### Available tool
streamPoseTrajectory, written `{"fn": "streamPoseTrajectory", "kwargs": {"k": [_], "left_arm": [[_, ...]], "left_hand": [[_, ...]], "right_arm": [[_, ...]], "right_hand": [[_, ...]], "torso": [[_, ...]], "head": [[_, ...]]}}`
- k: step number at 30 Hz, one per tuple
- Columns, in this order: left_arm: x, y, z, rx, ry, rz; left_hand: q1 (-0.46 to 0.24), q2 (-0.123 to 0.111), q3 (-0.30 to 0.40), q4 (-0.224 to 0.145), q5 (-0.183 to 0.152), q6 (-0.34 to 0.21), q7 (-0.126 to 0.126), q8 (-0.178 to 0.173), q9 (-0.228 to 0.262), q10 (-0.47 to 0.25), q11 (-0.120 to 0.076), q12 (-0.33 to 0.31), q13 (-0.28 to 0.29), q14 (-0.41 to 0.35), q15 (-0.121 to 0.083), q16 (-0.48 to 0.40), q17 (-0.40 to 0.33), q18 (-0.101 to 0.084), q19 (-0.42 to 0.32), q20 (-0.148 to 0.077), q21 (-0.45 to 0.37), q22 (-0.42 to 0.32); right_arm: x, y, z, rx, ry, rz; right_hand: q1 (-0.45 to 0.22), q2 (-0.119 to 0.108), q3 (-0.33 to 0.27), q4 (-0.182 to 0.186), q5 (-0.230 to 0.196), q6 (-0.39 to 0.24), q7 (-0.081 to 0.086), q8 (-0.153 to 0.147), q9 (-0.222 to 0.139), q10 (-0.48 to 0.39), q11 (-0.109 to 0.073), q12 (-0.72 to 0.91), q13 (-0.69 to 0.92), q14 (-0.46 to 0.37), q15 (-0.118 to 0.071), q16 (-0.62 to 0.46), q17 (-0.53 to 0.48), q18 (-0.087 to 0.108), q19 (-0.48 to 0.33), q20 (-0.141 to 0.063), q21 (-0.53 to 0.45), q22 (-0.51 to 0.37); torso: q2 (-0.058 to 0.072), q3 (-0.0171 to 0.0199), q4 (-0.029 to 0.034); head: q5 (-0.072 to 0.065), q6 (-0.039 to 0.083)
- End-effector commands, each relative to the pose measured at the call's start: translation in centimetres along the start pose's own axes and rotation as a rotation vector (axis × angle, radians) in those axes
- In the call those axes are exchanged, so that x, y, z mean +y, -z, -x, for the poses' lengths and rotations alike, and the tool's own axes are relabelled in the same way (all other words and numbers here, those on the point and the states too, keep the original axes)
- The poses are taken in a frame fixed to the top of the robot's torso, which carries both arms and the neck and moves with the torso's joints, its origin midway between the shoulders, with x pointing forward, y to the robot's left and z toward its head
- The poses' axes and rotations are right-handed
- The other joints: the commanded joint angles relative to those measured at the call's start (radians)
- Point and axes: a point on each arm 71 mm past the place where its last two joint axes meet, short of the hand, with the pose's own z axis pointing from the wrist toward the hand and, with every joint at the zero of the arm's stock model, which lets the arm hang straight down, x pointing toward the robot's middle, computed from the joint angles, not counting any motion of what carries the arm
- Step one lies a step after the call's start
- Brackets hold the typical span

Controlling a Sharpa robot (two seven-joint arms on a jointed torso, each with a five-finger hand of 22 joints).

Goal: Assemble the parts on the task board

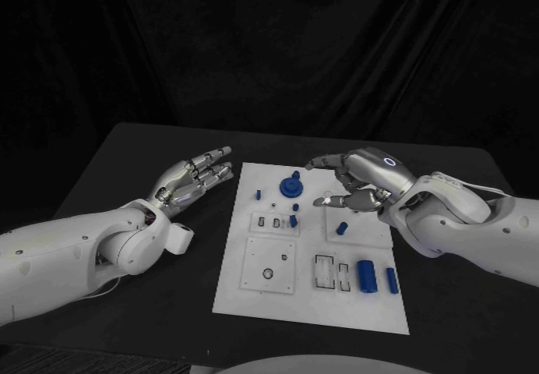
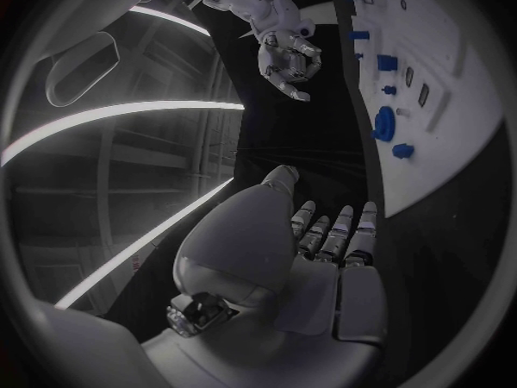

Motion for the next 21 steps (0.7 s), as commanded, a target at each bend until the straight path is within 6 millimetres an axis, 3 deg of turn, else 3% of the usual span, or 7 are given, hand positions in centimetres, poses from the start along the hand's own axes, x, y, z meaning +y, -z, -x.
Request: {"fn": "streamPoseTrajectory", "kwargs": {"k": [1, 3, 4, 6, 9, 13, 21], "left_arm": [[-1.4, -0.6, 0.6, -0.08, -0.17, -0.013], [-2.1, -1.2, 0.7, -0.07, -0.229, 0.032], [-2.5, -1.7, 0.7, -0.061, -0.255, 0.065], [-3.0, -2.3, 0.6, -0.037, -0.275, 0.13], [-3.5, -3.1, 0.3, 0.016, -0.303, 0.241], [-4.2, -4.5, -0.6, 0.171, -0.402, 0.418], [-4.7, -5.8, -2.4, 0.43, -0.553, 0.69]], "left_hand": [[-0.002, -0.015, 0.014, 0.011, -0.028, -0.014, 0.002, -0.004, -0.002, 0.022, 0.03, 0.005, 0.003, 0.055, 0.021, 0.061, 0.008, -0.024, 0.041, -0.002, 0.025, 0.01], [0.0, -0.019, 0.023, 0.014, -0.05, -0.024, -0.003, -0.008, -0.003, 0.04, 0.062, 0.008, 0.007, 0.1, 0.033, 0.107, 0.015, -0.037, 0.066, -0.002, 0.04, 0.016], [-0.004, -0.025, 0.027, 0.021, -0.096, -0.034, 0.008, -0.013, -0.004, 0.162, 0.112, 0.044, 0.033, 0.174, 0.024, 0.176, 0.03, -0.031, 0.115, -0.008, 0.071, 0.029], [0.002, -0.032, 0.04, 0.021, -0.124, -0.024, 0.029, -0.012, -0.002, 0.389, 0.122, 0.112, 0.088, 0.227, 0.013, 0.236, 0.037, -0.023, 0.181, -0.008, 0.114, 0.047], [0.007, -0.036, 0.055, 0.02, -0.162, -0.05, 0.042, -0.021, -0.006, 0.499, 0.123, 0.136, 0.121, 0.253, 0.007, 0.272, 0.037, -0.019, 0.236, -0.01, 0.151, 0.061], [-0.02, -0.041, 0.059, 0.047, -0.254, 0.015, 0.075, -0.005, 0.003, 0.588, 0.109, 0.139, 0.171, 0.316, -0.017, 0.347, 0.035, 0.0, 0.413, -0.02, 0.246, 0.099], [-0.138, -0.038, 0.011, 0.075, -0.387, 0.178, 0.085, 0.041, 0.018, 0.683, 0.062, 0.284, 0.2, 0.432, -0.062, 0.463, 0.029, 0.024, 0.524, -0.041, 0.279, 0.105]], "right_arm": [[-0.2, 0.5, 1.4, -0.112, 0.024, 0.03], [-0.7, 0.9, 1.8, -0.116, 0.036, 0.021], [-1.0, 1.1, 2.0, -0.116, 0.042, 0.015], [-1.5, 1.3, 2.1, -0.106, 0.049, 0.001], [-2.0, 1.5, 2.1, -0.085, 0.054, -0.021], [-2.6, 1.7, 2.1, -0.079, 0.06, -0.04], [-3.0, 1.6, 1.8, -0.082, 0.065, -0.061]], "right_hand": [[0.001, 0.007, 0.004, 0.001, 0.003, -0.006, 0.0, 0.006, -0.002, 0.108, 0.002, 0.003, 0.261, 0.096, 0.002, 0.004, 0.23, -0.011, 0.008, 0.0, 0.007, 0.003], [0.0, 0.008, 0.005, 0.001, 0.003, -0.005, 0.0, 0.007, -0.002, 0.108, 0.002, 0.003, 0.261, 0.096, 0.002, 0.004, 0.23, -0.011, 0.009, 0.0, 0.01, 0.005], [-0.001, 0.01, 0.006, 0.001, 0.003, -0.004, 0.0, 0.009, -0.002, 0.108, 0.002, 0.003, 0.261, 0.096, 0.001, 0.005, 0.231, -0.012, 0.01, 0.0, 0.014, 0.006], [0.003, 0.017, 0.011, -0.001, 0.004, 0.0, -0.001, 0.015, -0.004, 0.108, 0.001, 0.003, 0.261, 0.096, 0.001, 0.007, 0.233, -0.012, 0.011, -0.001, 0.016, 0.009], [0.028, 0.03, 0.024, -0.006, 0.019, 0.008, -0.003, 0.026, -0.009, 0.108, 0.0, 0.003, 0.261, 0.097, -0.001, 0.008, 0.233, -0.013, 0.012, -0.002, 0.017, 0.013], [0.038, 0.034, 0.027, -0.008, 0.022, 0.012, -0.004, 0.032, -0.012, 0.108, -0.001, 0.003, 0.261, 0.096, -0.001, 0.007, 0.233, -0.013, 0.013, -0.003, 0.017, 0.014], [0.043, 0.042, 0.031, -0.007, 0.025, 0.016, -0.005, 0.037, -0.014, 0.108, -0.002, 0.003, 0.261, 0.097, -0.001, 0.009, 0.234, -0.013, 0.013, -0.003, 0.018, 0.016]], "torso": [[-0.011, 0.0027, -0.0003], [-0.019, 0.0057, -0.0005], [-0.025, 0.0088, -0.0018], [-0.029, 0.0115, -0.0027], [-0.042, 0.0143, -0.0049], [-0.059, 0.0182, -0.0105], [-0.089, 0.0306, -0.0213]], "head": [[-0.006, 0.011], [-0.007, 0.01], [-0.006, 0.007], [-0.007, 0.007], [-0.009, 0.004], [-0.009, 0.002], [-0.001, -0.025]]}}
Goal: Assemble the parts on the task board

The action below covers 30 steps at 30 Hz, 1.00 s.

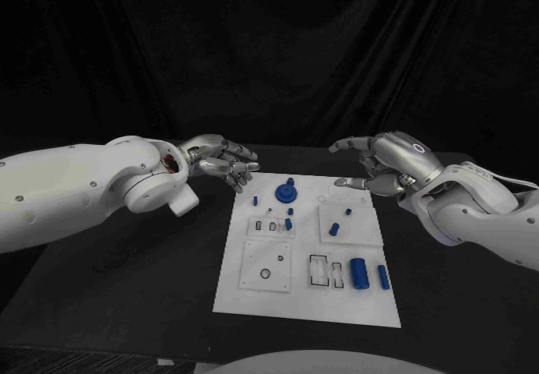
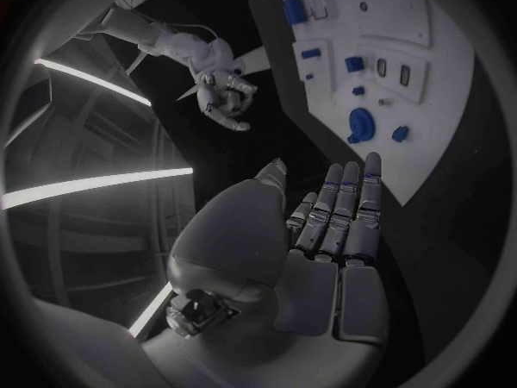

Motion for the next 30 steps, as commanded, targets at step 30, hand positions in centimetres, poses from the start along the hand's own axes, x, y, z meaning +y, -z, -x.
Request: {"fn": "streamPoseTrajectory", "kwargs": {"k": [30], "left_arm": [[-2.5, -7.4, -5.3, 0.342, -0.488, 0.45]], "left_hand": [[-0.283, 0.017, -0.064, -0.003, -0.076, 0.353, -0.051, 0.544, 0.49, 0.826, -0.211, 1.294, 1.35, 0.966, -0.217, 0.962, 1.491, -0.005, 0.503, -0.157, 0.917, 0.854]], "right_arm": [[-1.4, 1.2, -2.7, 0.046, -0.009, -0.107]], "right_hand": [[0.01, 0.054, 0.011, -0.008, 0.103, 0.043, 0.007, 0.039, -0.031, 0.108, 0.002, 0.003, 0.261, 0.095, 0.001, 0.0, 0.229, -0.014, 0.012, -0.001, 0.0, 0.016]], "torso": [[-0.059, 0.0606, -0.0794]], "head": [[0.035, -0.08]]}}
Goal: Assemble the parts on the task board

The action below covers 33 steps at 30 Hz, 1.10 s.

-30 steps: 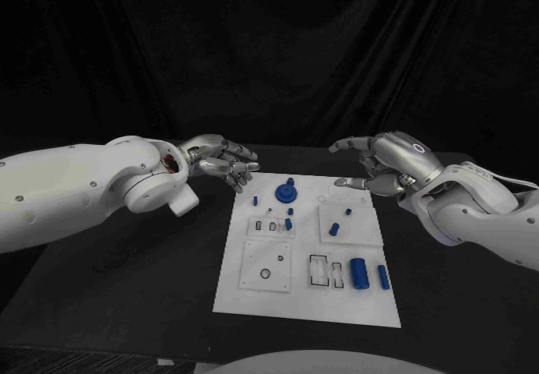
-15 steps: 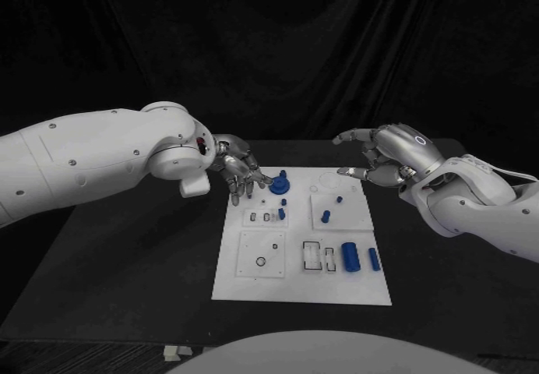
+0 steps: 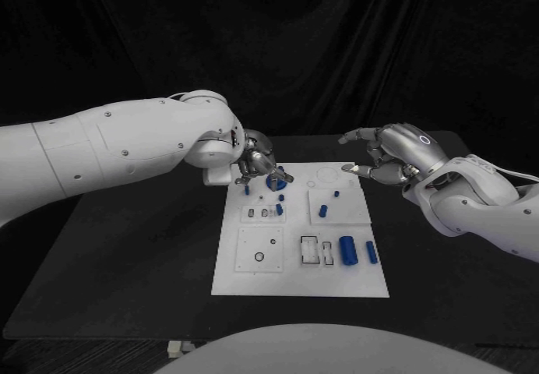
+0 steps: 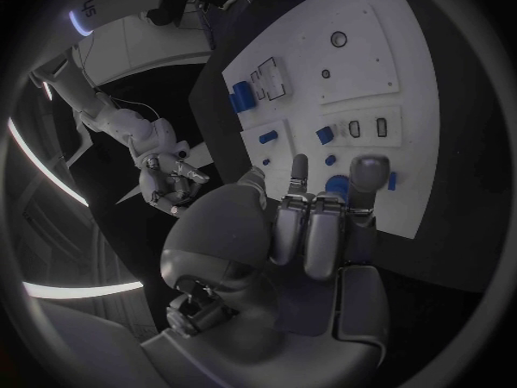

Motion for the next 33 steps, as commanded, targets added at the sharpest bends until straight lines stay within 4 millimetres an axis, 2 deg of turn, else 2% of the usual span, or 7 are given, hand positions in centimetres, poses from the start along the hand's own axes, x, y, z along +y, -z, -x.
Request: {"fn": "streamPoseTrajectory", "kwargs": {"k": [1, 3, 7, 14, 17, 28, 33], "left_arm": [[0.5, -0.7, -0.3, 0.017, -0.051, 0.098], [0.7, -1.3, -0.4, 0.019, -0.046, 0.133], [1.1, -2.1, -0.7, 0.014, -0.03, 0.167], [1.8, -3.1, -1.4, 0.019, -0.01, 0.201], [1.9, -3.4, -1.7, 0.024, -0.006, 0.203], [2.3, -4.1, -2.5, 0.03, 0.012, 0.2], [2.3, -4.5, -2.7, 0.022, 0.023, 0.184]], "left_hand": [[-0.027, -0.005, -0.012, 0.001, -0.005, -0.004, -0.016, 0.059, 0.095, 0.106, -0.016, 0.022, 0.263, 0.105, -0.013, 0.003, 0.263, -0.023, 0.054, -0.014, 0.056, 0.092], [-0.047, -0.007, -0.019, 0.001, -0.011, -0.006, -0.029, 0.1, 0.181, 0.106, -0.028, 0.022, 0.263, 0.105, -0.028, 0.003, 0.263, -0.034, 0.094, -0.026, 0.089, 0.155], [-0.055, -0.011, -0.021, -0.001, -0.009, 0.01, -0.047, 0.138, 0.27, 0.106, -0.045, 0.022, 0.263, 0.105, -0.043, 0.003, 0.263, -0.04, 0.118, -0.041, 0.105, 0.187], [-0.051, -0.013, -0.017, -0.003, -0.001, 0.011, -0.053, 0.145, 0.314, 0.106, -0.051, 0.022, 0.263, 0.105, -0.049, 0.003, 0.263, -0.041, 0.123, -0.048, 0.107, 0.194], [-0.05, -0.013, -0.016, -0.003, -0.001, 0.012, -0.055, 0.147, 0.325, 0.106, -0.053, 0.022, 0.263, 0.105, -0.051, 0.003, 0.263, -0.042, 0.126, -0.05, 0.108, 0.198], [-0.049, -0.012, -0.012, -0.004, 0.001, 0.013, -0.06, 0.144, 0.358, 0.106, -0.058, 0.022, 0.263, 0.105, -0.056, 0.003, 0.263, -0.044, 0.137, -0.055, 0.113, 0.209], [-0.029, -0.015, 0.0, -0.017, 0.038, 0.012, -0.061, 0.13, 0.38, 0.106, -0.059, 0.022, 0.263, 0.105, -0.058, 0.003, 0.263, -0.043, 0.135, -0.058, 0.108, 0.207]], "right_arm": [[-0.3, 0.1, -0.1, 0.007, 0.002, -0.026], [-0.4, 0.1, -0.2, 0.009, 0.003, -0.029], [-0.5, 0.1, -0.2, 0.011, 0.005, -0.032], [-0.6, 0.2, -0.4, 0.018, 0.005, -0.038], [-0.6, 0.2, -0.4, 0.021, 0.005, -0.04], [-0.7, 0.1, -0.9, 0.03, -0.006, -0.043], [-0.7, 0.2, -1.0, 0.033, -0.007, -0.045]], "right_hand": [[-0.003, 0.014, 0.001, 0.001, 0.006, 0.011, 0.0, 0.005, -0.003, 0.108, 0.002, 0.003, 0.261, 0.095, 0.001, 0.0, 0.229, -0.014, 0.008, 0.002, 0.0, 0.001], [-0.005, 0.014, 0.0, 0.001, 0.007, 0.012, 0.001, 0.006, -0.003, 0.108, 0.003, 0.003, 0.261, 0.095, 0.001, -0.001, 0.229, -0.014, 0.008, 0.002, 0.001, 0.002], [-0.008, 0.017, -0.001, 0.001, 0.013, 0.015, 0.001, 0.007, -0.005, 0.108, 0.003, 0.003, 0.261, 0.095, 0.001, 0.0, 0.229, -0.015, 0.01, 0.002, 0.007, 0.005], [-0.01, 0.018, -0.001, 0.002, 0.015, 0.016, 0.001, 0.008, -0.006, 0.108, 0.003, 0.003, 0.261, 0.095, 0.002, -0.001, 0.229, -0.015, 0.011, 0.002, 0.009, 0.006], [-0.012, 0.019, -0.002, 0.002, 0.017, 0.017, 0.002, 0.009, -0.007, 0.108, 0.003, 0.003, 0.261, 0.095, 0.002, -0.001, 0.228, -0.015, 0.011, 0.003, 0.008, 0.006], [-0.016, 0.023, -0.002, 0.003, 0.019, 0.019, 0.003, 0.01, -0.009, 0.108, 0.004, 0.003, 0.261, 0.095, 0.002, -0.002, 0.227, -0.015, 0.012, 0.003, 0.009, 0.007], [-0.016, 0.023, -0.002, 0.003, 0.019, 0.019, 0.003, 0.01, -0.009, 0.108, 0.004, 0.003, 0.261, 0.095, 0.002, -0.002, 0.227, -0.015, 0.012, 0.003, 0.009, 0.007]], "torso": [[0.002, 0.0033, -0.0091], [0.003, 0.0049, -0.0097], [0.003, 0.0057, -0.011], [0.002, 0.0066, -0.0158], [0.001, 0.0072, -0.0125], [0.004, 0.0099, -0.0209], [0.002, 0.0106, -0.0179]], "head": [[0.009, 0.0], [0.01, 0.0], [0.009, 0.0], [0.01, 0.0], [0.011, 0.0], [0.023, 0.0], [0.018, 0.0]]}}
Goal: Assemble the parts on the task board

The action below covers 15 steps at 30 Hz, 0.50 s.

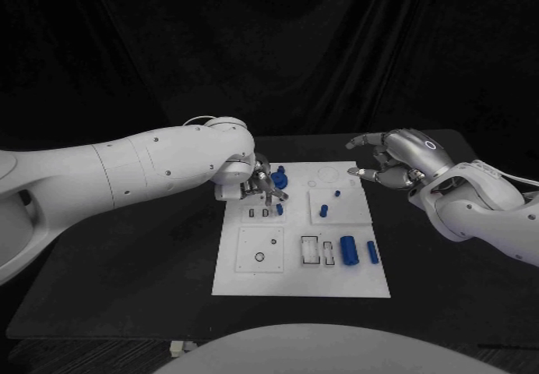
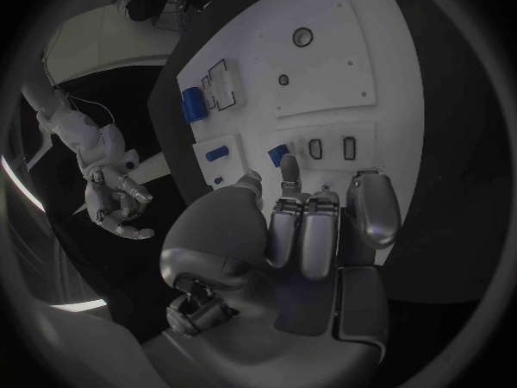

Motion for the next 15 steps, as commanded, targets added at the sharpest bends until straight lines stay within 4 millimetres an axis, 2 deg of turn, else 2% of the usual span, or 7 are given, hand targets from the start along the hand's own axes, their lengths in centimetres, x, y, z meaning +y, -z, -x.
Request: {"fn": "streamPoseTrajectory", "kwargs": {"k": [1, 4, 5, 11, 15], "left_arm": [[-0.33, -0.24, -0.04, -0.016, 0.015, -0.026], [-0.37, -0.49, -0.2, -0.016, 0.02, -0.032], [-0.38, -0.59, -0.27, -0.016, 0.021, -0.034], [-0.43, -1.02, -0.55, -0.015, 0.029, -0.041], [-0.5, -1.22, -0.69, -0.015, 0.033, -0.046]], "left_hand": [[0.021, -0.001, 0.008, -0.009, 0.026, 0.002, -0.005, -0.009, 0.012, 0.105, -0.007, 0.003, 0.263, 0.106, -0.009, 0.003, 0.263, -0.011, 0.0, -0.004, -0.004, -0.003], [0.025, -0.003, 0.012, -0.012, 0.034, 0.0, -0.005, -0.017, 0.018, 0.105, -0.007, 0.003, 0.263, 0.106, -0.009, 0.003, 0.263, -0.01, -0.003, -0.005, -0.008, -0.008], [0.027, -0.003, 0.013, -0.012, 0.035, -0.001, -0.005, -0.02, 0.019, 0.105, -0.007, 0.003, 0.263, 0.106, -0.009, 0.003, 0.263, -0.01, -0.004, -0.005, -0.009, -0.009], [0.036, -0.004, 0.021, -0.018, 0.043, -0.002, -0.004, -0.036, 0.024, 0.105, -0.006, 0.003, 0.263, 0.106, -0.008, 0.003, 0.263, -0.009, -0.009, -0.005, -0.013, -0.013], [0.043, -0.005, 0.027, -0.022, 0.05, -0.003, -0.002, -0.051, 0.027, 0.105, -0.005, 0.003, 0.263, 0.106, -0.007, 0.003, 0.263, -0.008, -0.012, -0.004, -0.017, -0.016]], "right_arm": [[-0.14, 0.05, -0.23, 0.009, -0.005, -0.02], [-0.09, 0.0, -0.35, 0.012, -0.006, -0.019], [-0.08, 0.0, -0.38, 0.013, -0.006, -0.019], [-0.07, -0.01, -0.47, 0.015, -0.007, -0.019], [-0.12, -0.01, -0.51, 0.017, -0.006, -0.02]], "right_hand": [[-0.002, 0.008, -0.002, 0.003, 0.003, 0.008, -0.001, 0.006, -0.001, 0.108, 0.004, 0.003, 0.261, 0.095, 0.002, -0.002, 0.227, -0.015, 0.009, 0.0, 0.005, 0.001], [-0.002, 0.009, -0.002, 0.003, 0.004, 0.008, -0.001, 0.006, -0.001, 0.108, 0.004, 0.003, 0.261, 0.095, 0.002, -0.003, 0.226, -0.015, 0.009, 0.0, 0.004, 0.001], [-0.002, 0.009, -0.002, 0.003, 0.004, 0.008, -0.001, 0.006, -0.001, 0.108, 0.004, 0.003, 0.261, 0.095, 0.002, -0.003, 0.226, -0.015, 0.009, 0.0, 0.004, 0.001], [-0.003, 0.01, -0.002, 0.004, 0.004, 0.009, 0.0, 0.006, -0.002, 0.108, 0.004, 0.003, 0.261, 0.095, 0.002, -0.003, 0.227, -0.015, 0.009, 0.0, 0.003, 0.001], [-0.003, 0.01, -0.002, 0.004, 0.004, 0.009, 0.0, 0.006, -0.002, 0.108, 0.004, 0.003, 0.261, 0.095, 0.002, -0.003, 0.227, -0.015, 0.009, 0.0, 0.003, 0.001]], "torso": [[-0.001, 0.0008, 0.0], [-0.001, 0.0014, -0.0016], [-0.002, 0.0016, -0.0002], [-0.003, 0.0024, 0.0004], [-0.003, 0.0025, 0.0]], "head": [[-0.002, 0.0], [-0.005, 0.0], [-0.006, 0.0], [0.003, 0.0], [0.003, 0.0]]}}
